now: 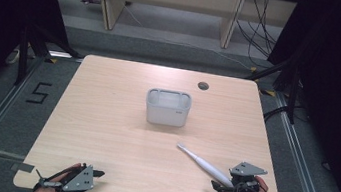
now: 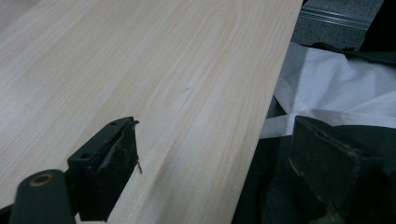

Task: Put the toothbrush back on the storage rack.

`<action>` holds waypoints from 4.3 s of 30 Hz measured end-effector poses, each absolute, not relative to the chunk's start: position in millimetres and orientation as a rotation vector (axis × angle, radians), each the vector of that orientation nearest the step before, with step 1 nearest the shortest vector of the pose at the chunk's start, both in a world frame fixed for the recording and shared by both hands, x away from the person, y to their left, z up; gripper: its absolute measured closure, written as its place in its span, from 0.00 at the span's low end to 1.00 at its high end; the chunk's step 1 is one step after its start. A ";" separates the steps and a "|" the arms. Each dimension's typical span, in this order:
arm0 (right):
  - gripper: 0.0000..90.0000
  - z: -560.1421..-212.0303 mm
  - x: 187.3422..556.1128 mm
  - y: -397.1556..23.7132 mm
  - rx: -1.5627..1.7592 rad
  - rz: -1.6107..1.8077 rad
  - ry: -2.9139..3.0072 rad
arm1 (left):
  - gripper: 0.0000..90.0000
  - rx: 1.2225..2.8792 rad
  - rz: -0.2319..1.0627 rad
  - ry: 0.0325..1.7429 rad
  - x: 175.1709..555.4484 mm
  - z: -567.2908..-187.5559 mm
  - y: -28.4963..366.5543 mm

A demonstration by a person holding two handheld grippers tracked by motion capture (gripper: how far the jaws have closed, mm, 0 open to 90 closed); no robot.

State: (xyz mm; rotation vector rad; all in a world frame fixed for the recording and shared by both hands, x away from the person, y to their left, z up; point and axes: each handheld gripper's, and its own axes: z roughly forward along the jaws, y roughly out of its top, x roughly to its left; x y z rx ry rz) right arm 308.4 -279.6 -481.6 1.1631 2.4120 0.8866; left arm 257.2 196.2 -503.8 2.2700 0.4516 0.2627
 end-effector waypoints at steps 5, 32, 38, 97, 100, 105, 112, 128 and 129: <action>0.24 -481.7 307.7 -278.2 1.202 0.875 2.424 | 0.16 2.273 0.269 0.446 257.1 -504.2 196.1; 0.29 -478.6 313.8 -270.9 1.158 0.836 2.452 | 0.17 2.299 0.281 0.433 257.9 -505.6 195.8; 0.32 -477.9 315.7 -267.4 1.136 0.822 2.463 | 0.17 2.303 0.280 0.432 258.0 -505.7 195.8; 0.71 -478.1 379.6 -228.9 1.067 0.434 2.784 | 0.17 2.300 0.275 0.453 259.4 -507.4 196.7; 0.70 -476.9 384.3 -225.1 1.053 0.402 2.821 | 0.16 2.333 0.292 0.425 260.9 -506.4 198.2; 0.71 -476.1 388.3 -220.4 1.036 0.336 2.851 | 0.17 2.316 0.280 0.437 259.8 -506.9 197.6; 0.73 -475.1 392.7 -214.9 1.005 0.251 2.886 | 0.16 2.313 0.284 0.442 260.1 -507.4 197.2; 0.73 -474.6 396.8 -202.4 1.001 0.085 2.906 | 0.16 2.326 0.272 0.431 260.1 -507.3 197.1; 0.73 -474.4 399.7 -204.0 0.952 0.076 2.920 | 0.17 2.328 0.273 0.430 260.1 -507.3 197.1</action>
